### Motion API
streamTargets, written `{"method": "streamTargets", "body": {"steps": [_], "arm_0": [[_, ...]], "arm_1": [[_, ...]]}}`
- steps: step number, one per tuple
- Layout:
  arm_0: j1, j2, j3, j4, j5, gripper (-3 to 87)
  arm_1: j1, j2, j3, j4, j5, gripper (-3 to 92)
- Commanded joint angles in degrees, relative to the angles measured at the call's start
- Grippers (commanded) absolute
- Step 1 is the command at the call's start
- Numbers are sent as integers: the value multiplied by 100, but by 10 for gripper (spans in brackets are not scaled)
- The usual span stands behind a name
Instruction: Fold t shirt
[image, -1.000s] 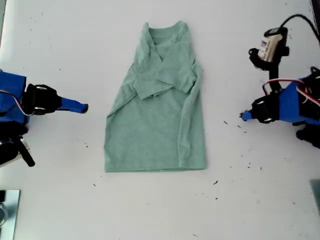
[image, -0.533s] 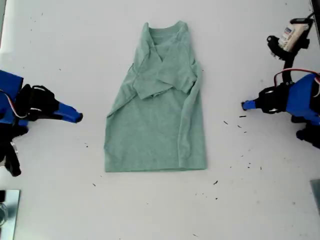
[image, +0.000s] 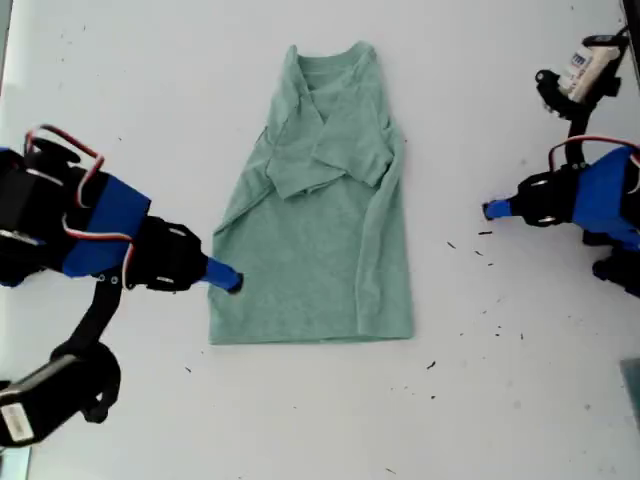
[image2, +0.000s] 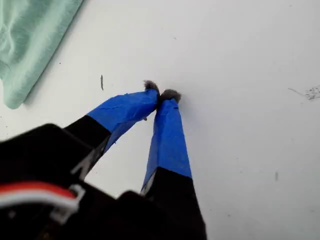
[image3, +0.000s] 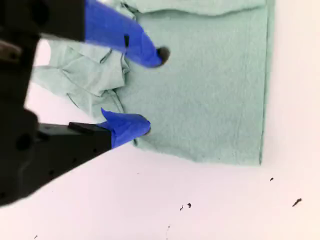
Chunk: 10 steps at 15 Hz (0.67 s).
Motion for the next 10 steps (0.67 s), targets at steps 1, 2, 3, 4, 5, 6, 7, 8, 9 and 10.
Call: {"method": "streamTargets", "body": {"steps": [1,2,3,4,5,6,7,8,9,10], "arm_0": [[-53,-229,53,-229,123,286],[-62,-343,290,-466,132,287],[-88,-325,712,-809,123,284],[-114,-193,1292,-1222,88,283],[-141,-35,1890,-1591,26,281],[-167,26,2355,-1854,-26,279],[-193,26,2769,-2188,-44,280],[-229,-9,3138,-2575,-62,277],[-264,-114,3366,-2830,-97,276],[-290,-237,3419,-2918,-97,237]], "arm_1": [[0,114,246,-9,18,22],[-18,132,246,9,18,22],[-26,158,255,26,26,22],[-44,185,255,44,26,22],[-70,202,264,53,35,22],[-79,220,264,62,35,22],[-88,220,264,62,35,22],[-105,220,264,62,35,22],[-123,220,264,70,53,22],[-141,229,264,79,70,22]]}}
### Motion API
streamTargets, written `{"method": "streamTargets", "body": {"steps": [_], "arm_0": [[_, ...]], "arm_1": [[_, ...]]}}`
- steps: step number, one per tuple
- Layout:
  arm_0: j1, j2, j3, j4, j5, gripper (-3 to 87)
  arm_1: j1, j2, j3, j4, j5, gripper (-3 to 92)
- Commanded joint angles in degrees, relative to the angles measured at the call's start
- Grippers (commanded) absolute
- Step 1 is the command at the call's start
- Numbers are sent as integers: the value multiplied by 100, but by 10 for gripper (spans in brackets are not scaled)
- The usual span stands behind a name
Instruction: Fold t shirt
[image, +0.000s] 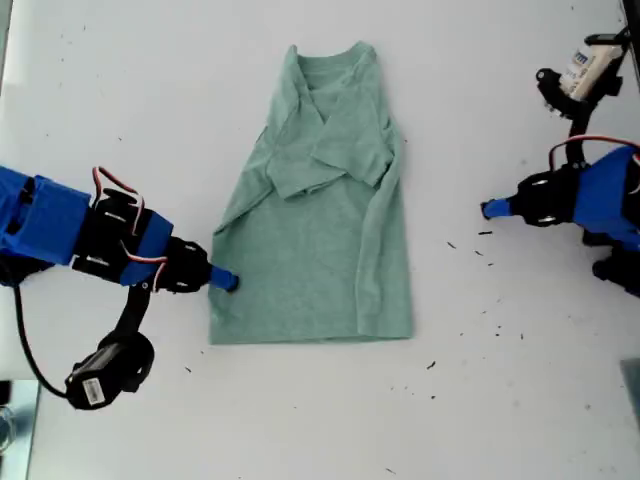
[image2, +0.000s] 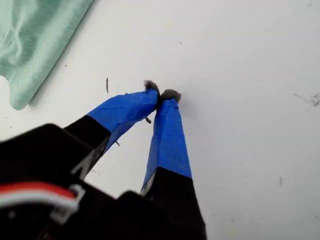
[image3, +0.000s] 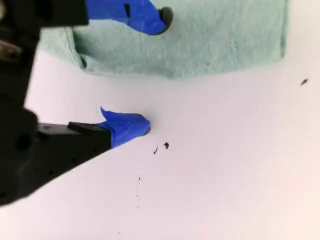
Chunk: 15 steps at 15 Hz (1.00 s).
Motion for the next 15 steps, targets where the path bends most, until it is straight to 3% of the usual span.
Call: {"method": "streamTargets", "body": {"steps": [1,2,5,8,10,13,15], "arm_0": [[-193,-18,26,-290,-26,107],[-202,-105,26,-475,70,-2],[-88,229,-105,-686,53,-2],[-325,1441,-1011,703,-97,-2],[-598,1230,-1617,896,264,-2],[-615,-1020,-4192,1002,923,-3],[-563,-3278,-7181,1529,1354,-3]], "arm_1": [[-88,105,264,79,62,22],[-88,114,264,79,62,22],[-88,132,264,97,70,22],[-97,141,272,105,79,22],[-88,141,272,105,79,22],[-97,141,272,105,79,22],[-97,141,272,105,79,22]]}}
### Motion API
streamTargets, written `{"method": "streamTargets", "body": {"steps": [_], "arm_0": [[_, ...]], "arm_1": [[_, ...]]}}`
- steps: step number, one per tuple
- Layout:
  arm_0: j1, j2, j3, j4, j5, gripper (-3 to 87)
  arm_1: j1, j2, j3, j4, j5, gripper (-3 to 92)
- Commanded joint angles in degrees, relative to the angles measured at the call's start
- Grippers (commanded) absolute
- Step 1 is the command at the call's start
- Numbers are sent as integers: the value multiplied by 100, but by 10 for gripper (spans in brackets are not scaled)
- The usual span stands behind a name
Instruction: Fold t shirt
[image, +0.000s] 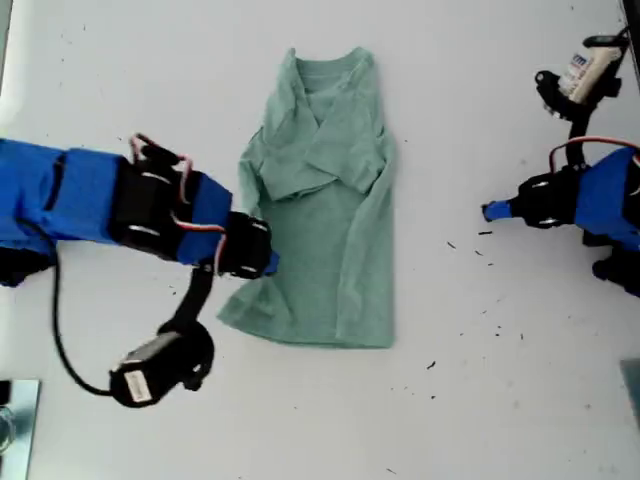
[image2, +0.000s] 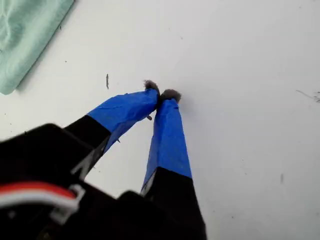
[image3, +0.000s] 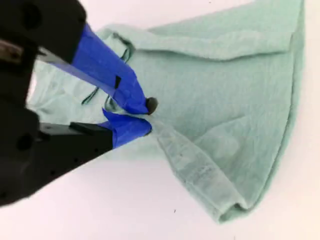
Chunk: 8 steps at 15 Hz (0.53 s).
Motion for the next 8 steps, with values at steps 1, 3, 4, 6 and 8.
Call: {"method": "streamTargets", "body": {"steps": [1,3,4,6,8], "arm_0": [[18,-1714,-2760,-114,466,-2],[62,-2057,-2733,-580,686,181],[26,-2250,-2733,-580,738,212],[0,-2364,-2637,-519,773,223],[44,-2101,-2619,-308,817,242]], "arm_1": [[-53,105,264,9,70,22],[-53,105,264,9,79,22],[-53,105,264,9,79,22],[-53,105,264,9,79,22],[-53,105,264,9,88,22]]}}
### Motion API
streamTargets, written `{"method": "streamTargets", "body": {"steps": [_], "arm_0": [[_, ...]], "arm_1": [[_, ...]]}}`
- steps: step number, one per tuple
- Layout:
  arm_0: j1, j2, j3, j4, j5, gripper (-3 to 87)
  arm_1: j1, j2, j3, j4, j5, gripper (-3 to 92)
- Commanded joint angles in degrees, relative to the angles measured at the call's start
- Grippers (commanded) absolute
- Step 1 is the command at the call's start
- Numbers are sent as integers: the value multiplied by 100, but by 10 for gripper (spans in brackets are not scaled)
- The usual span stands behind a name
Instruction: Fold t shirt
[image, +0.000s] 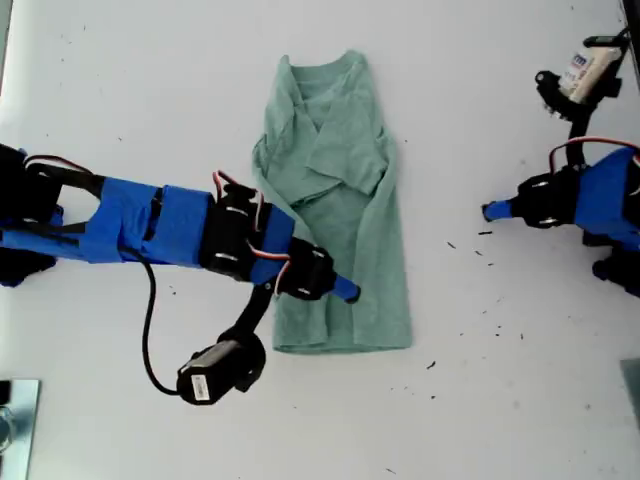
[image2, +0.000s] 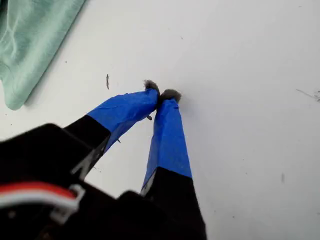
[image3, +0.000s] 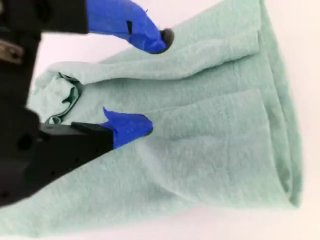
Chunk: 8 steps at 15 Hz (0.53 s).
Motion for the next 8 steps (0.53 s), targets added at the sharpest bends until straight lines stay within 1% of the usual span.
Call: {"method": "streamTargets", "body": {"steps": [1,3,4,5,6,7,8], "arm_0": [[62,949,-35,343,114,242],[-35,2285,580,976,123,228],[-176,3103,1661,993,0,156],[-299,4192,3419,352,-167,37],[-369,5625,5774,-1090,-308,7],[-519,6803,7857,-2215,-606,-1],[-642,7418,9193,-2443,-844,-2]], "arm_1": [[-53,105,264,9,62,22],[-53,105,264,18,62,22],[-44,105,264,18,62,22],[-44,105,264,18,62,22],[-35,105,264,18,62,22],[-35,105,264,18,62,22],[-44,105,264,18,70,22]]}}
